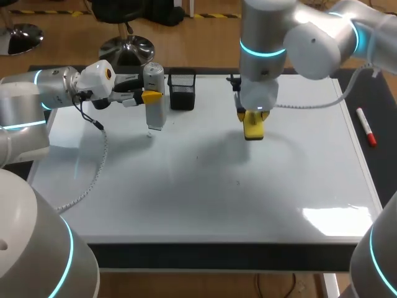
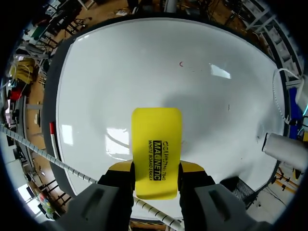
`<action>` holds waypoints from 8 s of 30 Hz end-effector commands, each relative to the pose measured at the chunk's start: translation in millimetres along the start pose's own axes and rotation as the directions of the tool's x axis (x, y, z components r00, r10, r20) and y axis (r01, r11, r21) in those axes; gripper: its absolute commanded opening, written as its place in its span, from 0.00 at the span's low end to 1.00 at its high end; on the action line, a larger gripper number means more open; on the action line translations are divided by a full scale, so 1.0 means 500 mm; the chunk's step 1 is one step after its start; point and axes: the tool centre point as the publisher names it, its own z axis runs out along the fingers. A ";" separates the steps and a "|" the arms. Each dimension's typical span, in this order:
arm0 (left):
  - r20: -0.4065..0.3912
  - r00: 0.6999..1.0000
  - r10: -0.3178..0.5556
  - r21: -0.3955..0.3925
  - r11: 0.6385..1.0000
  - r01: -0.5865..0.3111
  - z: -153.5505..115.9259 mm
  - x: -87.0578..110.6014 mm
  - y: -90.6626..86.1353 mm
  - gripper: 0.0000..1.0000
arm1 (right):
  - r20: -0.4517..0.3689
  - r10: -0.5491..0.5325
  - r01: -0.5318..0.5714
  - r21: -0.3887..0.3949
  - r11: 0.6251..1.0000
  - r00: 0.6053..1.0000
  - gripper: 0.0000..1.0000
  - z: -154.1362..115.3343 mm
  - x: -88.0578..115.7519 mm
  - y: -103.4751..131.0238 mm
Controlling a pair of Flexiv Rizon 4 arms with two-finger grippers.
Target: Pick up the inspection probe, press it on each red-marked spot on the whiteboard one by one, put down the probe, pick up the eraser, and wipe off all the red marks.
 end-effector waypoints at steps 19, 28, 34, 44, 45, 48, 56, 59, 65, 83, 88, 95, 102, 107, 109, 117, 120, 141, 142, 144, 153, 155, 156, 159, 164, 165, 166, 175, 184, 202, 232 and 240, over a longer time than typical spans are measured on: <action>0.001 1.000 0.002 0.000 1.000 -0.002 0.001 0.000 -0.001 0.00 | 0.020 -0.040 0.041 -0.057 0.998 0.999 0.00 0.023 -0.037 -0.208; 0.001 1.000 0.002 0.000 1.000 -0.002 0.001 0.000 -0.001 0.00 | 0.060 -0.029 0.033 -0.072 0.997 0.998 0.00 0.051 -0.044 -0.235; 0.001 1.000 0.002 0.000 1.000 -0.002 0.001 0.000 -0.001 0.00 | 0.052 -0.038 0.042 -0.091 0.995 0.998 0.00 0.074 -0.045 -0.240; 0.001 1.000 0.002 0.000 1.000 -0.002 0.001 0.000 -0.001 0.00 | 0.041 -0.044 0.048 -0.106 0.993 0.998 0.00 0.092 -0.042 -0.244; 0.001 1.000 0.002 0.000 1.000 -0.002 0.001 0.000 -0.001 0.00 | 0.040 -0.044 0.048 -0.107 0.993 0.998 0.00 0.093 -0.041 -0.245; 0.001 1.000 0.002 0.000 1.000 -0.002 0.001 0.000 -0.001 0.00 | 0.035 -0.045 0.049 -0.107 0.993 0.998 0.00 0.098 -0.040 -0.246; 0.001 1.000 0.002 0.000 1.000 -0.002 0.001 0.000 -0.001 0.00 | 0.023 -0.042 0.044 -0.102 0.994 0.999 0.00 0.106 -0.035 -0.240; 0.001 1.000 0.002 0.000 1.000 -0.002 0.001 0.000 -0.001 0.00 | 0.015 -0.043 0.045 -0.101 0.994 0.999 0.00 0.108 -0.033 -0.237; 0.001 1.000 0.002 0.000 1.000 -0.002 0.001 0.000 -0.001 0.00 | 0.007 -0.036 0.036 -0.098 0.995 0.999 0.00 0.113 -0.029 -0.230; 0.001 1.000 0.002 0.000 1.000 -0.002 0.001 0.000 -0.001 0.00 | 0.007 0.000 0.001 -0.085 0.996 1.000 0.49 0.103 -0.015 -0.220; 0.001 1.000 0.002 0.000 1.000 -0.002 0.001 0.000 -0.001 0.00 | 0.012 0.008 -0.007 -0.076 0.997 1.000 1.00 0.087 -0.010 -0.215; 0.001 1.000 0.002 0.000 1.000 -0.002 0.001 0.000 -0.001 0.00 | 0.024 0.082 -0.080 -0.057 0.995 0.996 1.00 0.050 0.005 -0.220; 0.001 1.000 0.002 0.000 1.000 -0.002 0.001 0.000 -0.001 0.00 | 0.128 0.182 -0.170 -0.101 0.980 0.975 1.00 0.000 0.026 -0.229; 0.001 1.000 0.002 0.000 1.000 -0.002 0.001 0.000 -0.001 0.00 | 0.199 0.252 -0.238 -0.090 0.967 0.947 1.00 -0.044 0.049 -0.239; 0.001 1.000 0.002 0.000 1.000 -0.002 0.001 0.000 -0.001 0.00 | 0.241 0.283 -0.264 -0.109 0.958 0.928 1.00 -0.060 0.060 -0.242; 0.001 1.000 0.002 0.000 1.000 -0.002 0.001 0.000 -0.001 0.00 | 0.332 0.368 -0.334 -0.154 0.930 0.869 1.00 -0.112 0.103 -0.261; 0.001 1.000 0.002 0.000 1.000 -0.002 0.001 0.000 -0.001 0.00 | 0.388 0.401 -0.352 -0.195 0.916 0.830 1.00 -0.131 0.116 -0.265; 0.001 1.000 0.002 0.000 1.000 -0.002 0.001 0.000 -0.001 0.00 | 0.604 0.494 -0.363 -0.335 0.869 0.625 1.00 -0.222 0.152 -0.265; 0.001 1.000 0.002 0.000 1.000 -0.002 0.001 0.000 -0.001 0.00 | 0.600 0.504 -0.368 -0.345 0.864 0.621 1.00 -0.225 0.154 -0.264; 0.001 1.000 0.002 0.000 1.000 -0.002 0.001 0.000 -0.001 0.00 | 0.600 0.506 -0.364 -0.352 0.862 0.620 1.00 -0.229 0.158 -0.264; 0.001 1.000 0.002 0.000 1.000 -0.002 0.001 0.000 -0.001 0.00 | 0.577 0.553 -0.377 -0.405 0.833 0.602 1.00 -0.257 0.169 -0.262; 0.001 1.000 0.002 0.000 1.000 -0.002 0.001 0.000 -0.001 0.00 | 0.577 0.553 -0.365 -0.418 0.832 0.602 1.00 -0.262 0.171 -0.262; 0.001 1.000 0.002 0.000 1.000 -0.002 0.001 0.000 -0.001 0.00 | 0.574 0.555 -0.366 -0.419 0.831 0.602 1.00 -0.265 0.171 -0.262; 0.001 1.000 0.002 0.000 1.000 -0.002 0.001 0.000 -0.001 0.00 | 0.569 0.564 -0.365 -0.432 0.825 0.599 1.00 -0.270 0.175 -0.260; 0.001 1.000 0.002 0.000 1.000 -0.002 0.001 0.000 -0.001 0.00 | 0.573 0.579 -0.345 -0.471 0.812 0.580 1.00 -0.272 0.179 -0.255; 0.001 1.000 0.002 0.000 1.000 -0.002 0.001 0.000 -0.001 0.00 | 0.573 0.584 -0.345 -0.477 0.808 0.575 1.00 -0.272 0.179 -0.253; 0.001 1.000 0.002 0.000 1.000 -0.002 0.001 0.000 -0.001 0.00 | 0.576 0.582 -0.339 -0.480 0.809 0.573 1.00 -0.272 0.180 -0.252; 0.001 1.000 0.002 0.000 1.000 -0.002 0.001 0.000 -0.001 0.00 | 0.589 0.568 -0.318 -0.480 0.818 0.574 1.00 -0.276 0.187 -0.246; 0.001 1.000 0.002 0.000 1.000 -0.002 0.001 0.000 -0.001 0.00 | 0.597 0.564 -0.311 -0.479 0.821 0.571 1.00 -0.276 0.187 -0.245; 0.008 1.000 0.007 0.004 1.000 -0.008 0.008 -0.004 -0.010 0.00 | 0.597 0.564 -0.311 -0.479 0.821 0.571 1.00 -0.276 0.187 -0.245; -0.072 0.993 0.096 0.035 0.995 -0.093 0.076 -0.163 -0.118 0.00 | 0.597 0.564 -0.311 -0.479 0.821 0.571 1.00 -0.276 0.187 -0.245; -0.069 0.993 0.096 0.047 0.995 -0.093 0.087 -0.215 -0.115 0.00 | 0.597 0.564 -0.311 -0.479 0.821 0.571 1.00 -0.276 0.187 -0.245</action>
